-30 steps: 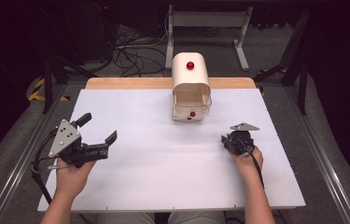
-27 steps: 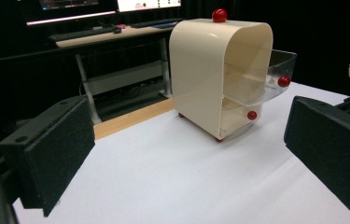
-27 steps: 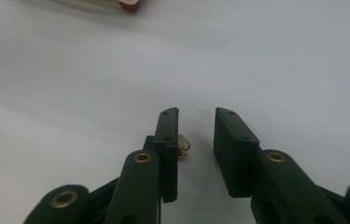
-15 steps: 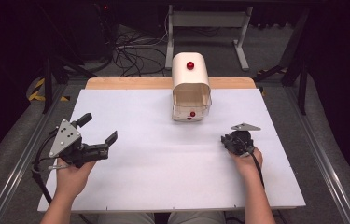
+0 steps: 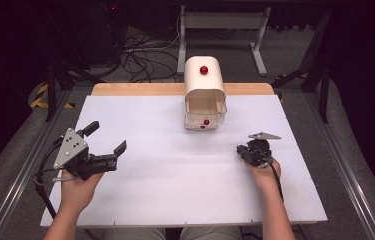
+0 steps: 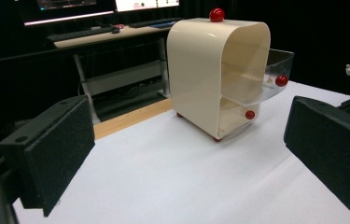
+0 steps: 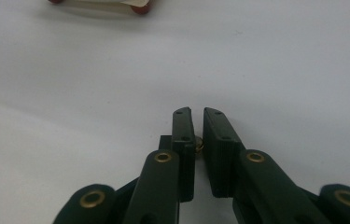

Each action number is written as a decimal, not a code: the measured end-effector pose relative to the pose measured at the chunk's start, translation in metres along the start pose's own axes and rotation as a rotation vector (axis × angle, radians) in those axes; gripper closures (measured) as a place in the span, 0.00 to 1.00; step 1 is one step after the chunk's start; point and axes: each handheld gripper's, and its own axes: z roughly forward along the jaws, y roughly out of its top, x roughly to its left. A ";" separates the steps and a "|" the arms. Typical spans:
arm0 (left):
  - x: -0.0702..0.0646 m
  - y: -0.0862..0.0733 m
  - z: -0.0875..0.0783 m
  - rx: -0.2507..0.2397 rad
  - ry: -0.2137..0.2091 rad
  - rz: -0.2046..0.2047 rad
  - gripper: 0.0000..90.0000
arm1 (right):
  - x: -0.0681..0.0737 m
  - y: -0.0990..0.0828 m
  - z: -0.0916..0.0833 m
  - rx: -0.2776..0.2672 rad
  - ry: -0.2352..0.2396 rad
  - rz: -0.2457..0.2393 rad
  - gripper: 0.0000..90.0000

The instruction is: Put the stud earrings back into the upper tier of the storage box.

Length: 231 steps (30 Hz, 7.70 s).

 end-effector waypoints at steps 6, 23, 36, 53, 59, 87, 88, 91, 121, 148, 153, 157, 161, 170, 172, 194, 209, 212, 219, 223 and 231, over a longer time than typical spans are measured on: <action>0.000 0.000 0.000 0.000 0.000 0.000 0.03 | 0.001 0.000 0.000 0.002 0.004 -0.004 0.94; 0.001 0.001 -0.001 -0.007 0.003 -0.002 0.03 | 0.007 0.002 -0.002 -0.041 0.005 -0.036 0.95; 0.000 0.001 -0.001 -0.005 0.001 0.001 0.03 | 0.009 0.005 -0.011 -0.098 -0.002 -0.044 0.96; -0.001 0.000 0.000 -0.004 0.000 0.000 0.03 | 0.014 0.011 -0.022 -0.182 -0.009 -0.055 0.95; -0.001 0.000 0.001 -0.002 0.000 0.001 0.03 | 0.017 0.013 -0.027 -0.217 -0.016 -0.055 0.95; 0.000 0.001 0.000 -0.007 0.000 0.000 0.03 | 0.028 0.023 -0.047 -0.360 -0.036 -0.075 0.95; 0.000 0.001 0.000 -0.007 0.000 0.001 0.03 | 0.028 0.024 -0.047 -0.363 -0.036 -0.075 0.95; -0.001 0.001 0.000 -0.007 0.000 0.000 0.03 | 0.029 0.026 -0.050 -0.375 -0.041 -0.082 0.95; -0.001 0.002 -0.001 -0.003 0.001 0.010 0.03 | 0.045 0.046 -0.061 -0.454 -0.022 -0.119 0.95; 0.000 0.003 -0.003 -0.011 0.002 0.007 0.03 | 0.063 0.067 -0.066 -0.497 -0.005 -0.141 0.95; 0.001 0.004 -0.003 -0.015 0.001 0.003 0.03 | 0.064 0.070 -0.066 -0.497 -0.005 -0.140 0.95; 0.000 0.004 -0.003 -0.014 0.000 0.004 0.03 | 0.065 0.075 -0.066 -0.504 -0.004 -0.142 0.95; 0.000 0.003 -0.003 -0.013 -0.001 0.004 0.03 | 0.067 0.079 -0.065 -0.505 -0.003 -0.146 0.95; 0.001 0.003 -0.003 -0.014 -0.001 0.003 0.03 | 0.069 0.085 -0.061 -0.505 0.000 -0.142 0.95; 0.002 0.003 -0.003 -0.014 0.000 0.004 0.03 | 0.070 0.087 -0.060 -0.504 0.000 -0.141 0.95; 0.003 0.004 -0.005 -0.018 0.003 0.001 0.03 | 0.077 0.094 -0.047 -0.472 -0.049 -0.185 0.95; 0.003 0.003 -0.005 -0.016 0.003 0.003 0.03 | 0.077 0.093 -0.052 -0.488 -0.048 -0.187 0.84; 0.003 0.003 -0.005 -0.015 0.002 0.003 0.03 | 0.076 0.091 -0.053 -0.498 -0.043 -0.183 0.81; 0.002 0.003 -0.004 -0.014 0.002 0.003 0.03 | 0.072 0.086 -0.055 -0.510 -0.041 -0.166 0.77; 0.002 0.003 -0.004 -0.013 0.002 0.008 0.03 | 0.070 0.084 -0.057 -0.520 -0.031 -0.162 0.71; 0.002 0.003 -0.004 -0.014 0.004 0.005 0.03 | 0.068 0.077 -0.060 -0.539 -0.009 -0.151 0.58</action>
